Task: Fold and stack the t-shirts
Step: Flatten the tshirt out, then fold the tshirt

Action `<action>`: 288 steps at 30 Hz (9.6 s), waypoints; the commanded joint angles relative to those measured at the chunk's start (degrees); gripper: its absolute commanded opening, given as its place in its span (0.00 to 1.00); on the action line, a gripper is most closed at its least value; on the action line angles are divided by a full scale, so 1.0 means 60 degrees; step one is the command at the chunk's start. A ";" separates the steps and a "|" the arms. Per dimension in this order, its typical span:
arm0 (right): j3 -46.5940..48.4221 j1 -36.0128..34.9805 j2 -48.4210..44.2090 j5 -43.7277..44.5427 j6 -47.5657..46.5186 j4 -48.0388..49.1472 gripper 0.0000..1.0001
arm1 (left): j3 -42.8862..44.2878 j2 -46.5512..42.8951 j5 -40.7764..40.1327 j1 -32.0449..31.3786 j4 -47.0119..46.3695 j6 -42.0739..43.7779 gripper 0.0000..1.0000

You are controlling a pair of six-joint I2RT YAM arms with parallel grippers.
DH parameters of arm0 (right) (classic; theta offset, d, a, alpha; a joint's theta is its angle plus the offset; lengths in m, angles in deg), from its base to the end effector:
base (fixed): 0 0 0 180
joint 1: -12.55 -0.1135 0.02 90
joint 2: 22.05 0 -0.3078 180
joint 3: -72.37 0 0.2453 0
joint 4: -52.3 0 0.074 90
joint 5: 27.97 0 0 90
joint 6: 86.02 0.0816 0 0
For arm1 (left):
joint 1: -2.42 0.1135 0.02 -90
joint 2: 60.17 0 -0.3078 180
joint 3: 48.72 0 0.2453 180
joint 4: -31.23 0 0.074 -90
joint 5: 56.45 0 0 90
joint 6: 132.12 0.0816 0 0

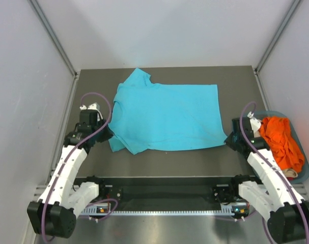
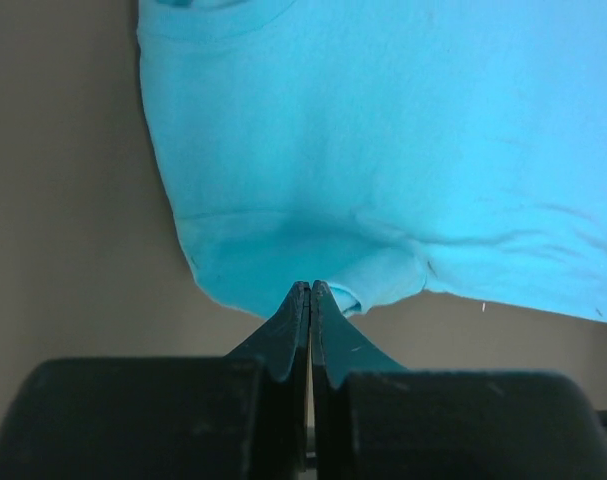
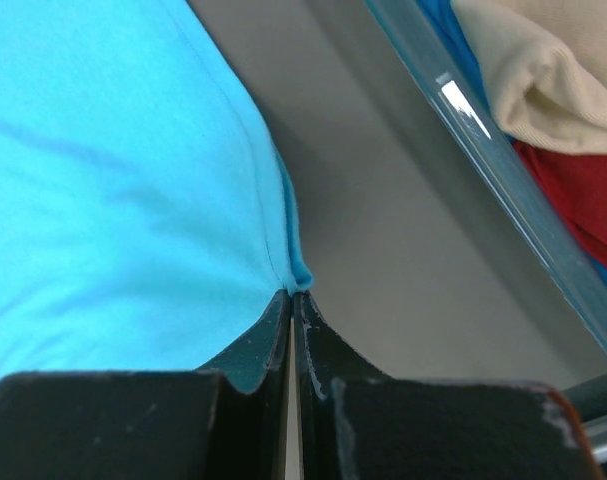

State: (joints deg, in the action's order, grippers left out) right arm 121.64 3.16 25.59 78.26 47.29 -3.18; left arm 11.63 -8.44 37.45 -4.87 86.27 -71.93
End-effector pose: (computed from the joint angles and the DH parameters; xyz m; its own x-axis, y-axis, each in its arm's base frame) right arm 0.1494 0.0016 0.2249 -0.5756 0.5724 -0.5841 0.5508 0.7992 0.2404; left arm 0.1769 -0.0282 0.2793 -0.7095 -0.4092 -0.5737 -0.2070 0.8992 -0.3855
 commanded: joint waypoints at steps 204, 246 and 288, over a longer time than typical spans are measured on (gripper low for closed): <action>0.3713 0.0964 0.6035 0.0547 -0.0978 0.1291 0.17 | 0.0329 0.5735 -0.0896 0.2461 -0.4720 -0.1713 0.00; 0.4079 0.0964 0.5947 0.0400 -0.1490 0.1320 0.17 | 0.3053 0.7858 0.2088 0.2475 -0.4572 0.0176 0.32; 0.3977 0.0949 0.7178 -0.0054 -0.1681 0.2155 0.17 | 0.3580 0.9469 0.1166 0.2138 -0.5862 -0.0174 0.22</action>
State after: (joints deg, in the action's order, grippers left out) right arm 143.58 8.96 68.12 77.93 38.00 7.88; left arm 31.87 46.73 43.09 7.75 54.80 -72.01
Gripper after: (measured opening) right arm 0.172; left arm 0.218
